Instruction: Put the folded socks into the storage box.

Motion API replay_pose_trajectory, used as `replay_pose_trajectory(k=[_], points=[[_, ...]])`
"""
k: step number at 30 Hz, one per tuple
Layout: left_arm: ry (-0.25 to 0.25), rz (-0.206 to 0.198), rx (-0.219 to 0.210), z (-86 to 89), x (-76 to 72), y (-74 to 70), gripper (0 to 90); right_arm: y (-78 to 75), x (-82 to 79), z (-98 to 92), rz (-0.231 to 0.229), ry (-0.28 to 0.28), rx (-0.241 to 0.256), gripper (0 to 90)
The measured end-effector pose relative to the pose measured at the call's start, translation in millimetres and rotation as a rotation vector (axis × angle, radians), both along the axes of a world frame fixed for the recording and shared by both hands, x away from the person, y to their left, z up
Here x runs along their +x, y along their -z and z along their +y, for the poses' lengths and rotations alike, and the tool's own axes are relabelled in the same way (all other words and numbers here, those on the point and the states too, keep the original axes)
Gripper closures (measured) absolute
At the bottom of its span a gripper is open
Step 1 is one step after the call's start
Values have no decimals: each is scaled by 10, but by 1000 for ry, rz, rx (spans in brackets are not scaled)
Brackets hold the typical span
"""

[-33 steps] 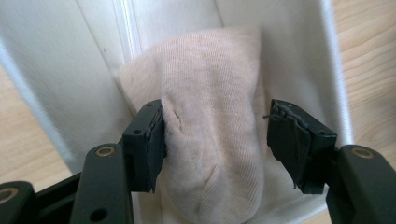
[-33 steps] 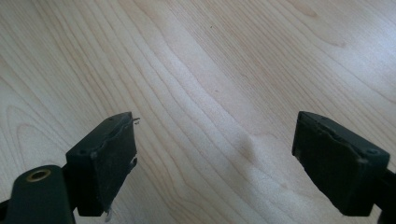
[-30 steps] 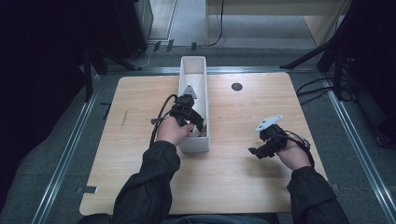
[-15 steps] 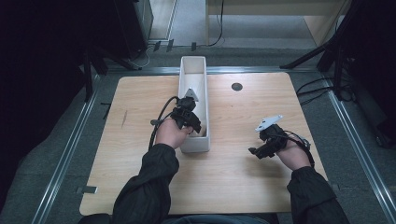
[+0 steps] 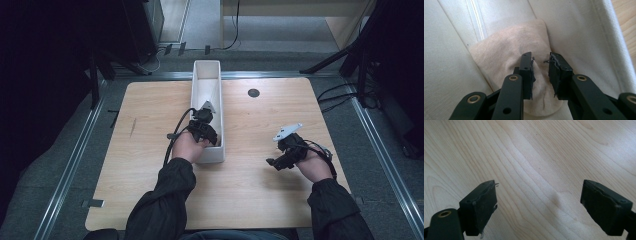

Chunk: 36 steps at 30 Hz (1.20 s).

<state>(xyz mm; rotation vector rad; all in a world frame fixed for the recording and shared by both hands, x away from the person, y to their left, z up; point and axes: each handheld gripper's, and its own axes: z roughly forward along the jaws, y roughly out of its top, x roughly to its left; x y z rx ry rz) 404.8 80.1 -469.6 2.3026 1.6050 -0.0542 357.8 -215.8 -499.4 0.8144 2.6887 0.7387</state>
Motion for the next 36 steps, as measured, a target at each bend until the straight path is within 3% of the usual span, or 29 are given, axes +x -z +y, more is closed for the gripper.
replay_pose_trajectory(k=[7, 14, 17, 19, 22, 29, 36], points=[[-16, 15, 39, -59, 41, 112, 723, -2, 1, -3, -3, 1, -1, 137], [-40, 25, 21, -42, 54, 118, 720, -5, -1, 4, -11, -3, -6, 136], [-38, 30, -7, -23, 58, 97, 692, -61, -16, -16, -55, 6, 25, 137], [-46, 39, -36, 6, 61, 61, 670, -78, -20, -23, -69, 9, 36, 136], [-40, 41, -40, 8, 45, 7, 635, -66, -12, -19, -65, 9, 25, 136], [-26, 15, -74, 46, -52, -224, 554, -62, -10, -12, -60, 0, 27, 136], [18, -19, -97, 145, -110, -449, 498, -62, -15, -10, -61, 0, 28, 137]])
